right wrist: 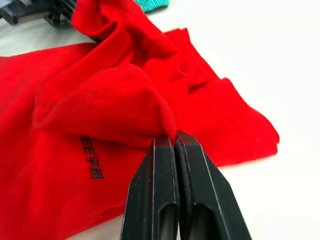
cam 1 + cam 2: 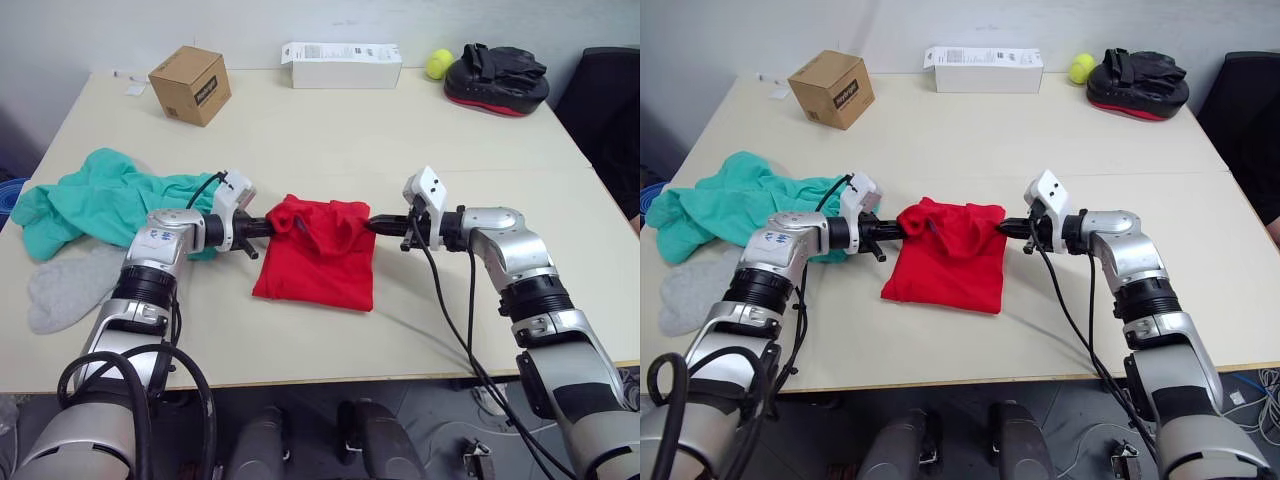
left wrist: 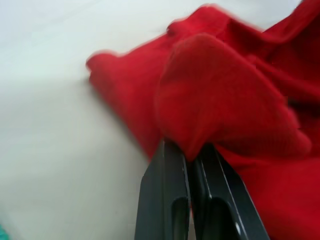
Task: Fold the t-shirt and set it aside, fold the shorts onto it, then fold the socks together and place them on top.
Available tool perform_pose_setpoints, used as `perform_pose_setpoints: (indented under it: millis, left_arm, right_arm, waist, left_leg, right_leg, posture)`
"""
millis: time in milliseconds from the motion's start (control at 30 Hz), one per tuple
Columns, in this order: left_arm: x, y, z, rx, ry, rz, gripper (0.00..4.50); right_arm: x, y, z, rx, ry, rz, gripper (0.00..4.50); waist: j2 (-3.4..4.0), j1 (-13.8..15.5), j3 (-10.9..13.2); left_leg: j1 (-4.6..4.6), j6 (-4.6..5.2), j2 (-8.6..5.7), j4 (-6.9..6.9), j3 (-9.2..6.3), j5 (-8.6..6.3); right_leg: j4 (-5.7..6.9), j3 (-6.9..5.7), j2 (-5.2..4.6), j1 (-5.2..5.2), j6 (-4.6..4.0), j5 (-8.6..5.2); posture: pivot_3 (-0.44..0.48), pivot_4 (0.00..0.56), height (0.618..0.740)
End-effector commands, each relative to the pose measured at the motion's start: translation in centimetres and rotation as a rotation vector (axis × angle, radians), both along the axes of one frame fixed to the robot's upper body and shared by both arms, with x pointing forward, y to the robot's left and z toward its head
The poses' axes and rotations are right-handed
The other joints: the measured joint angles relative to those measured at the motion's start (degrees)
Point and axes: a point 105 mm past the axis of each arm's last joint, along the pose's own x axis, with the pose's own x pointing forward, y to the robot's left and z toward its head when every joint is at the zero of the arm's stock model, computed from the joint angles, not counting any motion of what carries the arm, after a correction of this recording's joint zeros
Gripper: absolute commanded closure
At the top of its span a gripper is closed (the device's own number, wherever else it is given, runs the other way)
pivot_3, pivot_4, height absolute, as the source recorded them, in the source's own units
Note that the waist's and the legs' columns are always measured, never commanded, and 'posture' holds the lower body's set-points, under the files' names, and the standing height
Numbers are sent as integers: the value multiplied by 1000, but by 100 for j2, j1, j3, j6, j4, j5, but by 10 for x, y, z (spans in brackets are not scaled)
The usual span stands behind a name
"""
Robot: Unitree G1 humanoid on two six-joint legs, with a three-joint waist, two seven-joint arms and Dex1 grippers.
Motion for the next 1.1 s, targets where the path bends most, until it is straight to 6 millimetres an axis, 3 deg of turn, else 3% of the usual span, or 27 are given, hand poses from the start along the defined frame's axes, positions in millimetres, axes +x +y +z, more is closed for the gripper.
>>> perform_pose_setpoints:
  millis: [33,100,233,433,467,567,700,800,933,1100]
  left_arm:
    - [6,-3,17,-15,-46,-9,3763]
    - [6,-3,18,-23,-48,-14,3156]
    - [3,1,27,-54,-46,-17,1899]
    - [-13,18,58,-74,-116,-44,15]
    - [-20,20,68,-60,-165,-75,0]
    - [-52,19,77,70,-306,-220,0]
    - [-98,14,50,287,-400,-432,0]
    - [-117,11,33,364,-432,-522,0]
    - [-126,6,17,429,-478,-580,0]
    - [-114,2,-1,521,-519,-560,0]
  right_arm:
    - [9,-5,12,-27,-37,-64,4294]
    - [13,-8,8,-76,-23,-116,3838]
    - [14,-11,11,-86,37,-190,2504]
    - [-2,-24,41,-72,-87,-179,432]
    - [-10,-24,49,-83,-161,-145,138]
    - [-39,-18,55,-132,-304,-27,61]
    - [-88,3,29,-274,-462,219,61]
    - [-105,12,12,-340,-518,299,61]
    - [-117,16,-10,-424,-572,383,61]
    - [-113,22,-32,-484,-595,394,61]
  waist:
    - [0,-16,0]
    - [0,-53,0]
    - [0,-67,0]
    - [0,-82,0]
    - [0,-79,0]
    - [1,-78,0]
    - [2,-72,-1]
    - [1,-69,0]
    - [0,-37,0]
    - [1,-49,-1]
  left_leg:
    - [0,0,0,-1,0,0]
    - [-1,0,-1,-1,0,0]
    - [-1,-2,0,-2,-1,0]
    - [-21,-8,1,-7,1,0]
    - [-20,-9,1,-8,2,-1]
    - [-18,-15,1,-20,0,-6]
    - [-9,-14,0,-29,3,-10]
    - [8,-12,0,-32,5,-12]
    - [25,22,-1,-30,0,-14]
    - [27,23,-1,-30,-1,-13]
  right_leg:
    - [0,0,0,0,0,0]
    - [0,0,-2,-1,0,0]
    - [1,0,-2,-2,0,0]
    - [8,4,-1,-28,0,0]
    - [7,4,-1,-28,0,0]
    - [5,6,1,-26,0,0]
    - [-14,10,0,-19,0,0]
    - [-23,12,0,1,0,0]
    - [-23,12,-3,19,0,1]
    - [-20,12,-4,18,-2,2]
  posture:
    - [0,150,740]
    - [0,150,740]
    - [0,150,740]
    - [0,150,740]
    - [0,150,740]
    - [0,150,740]
    - [0,150,740]
    - [0,150,740]
    - [0,150,740]
    - [0,150,740]
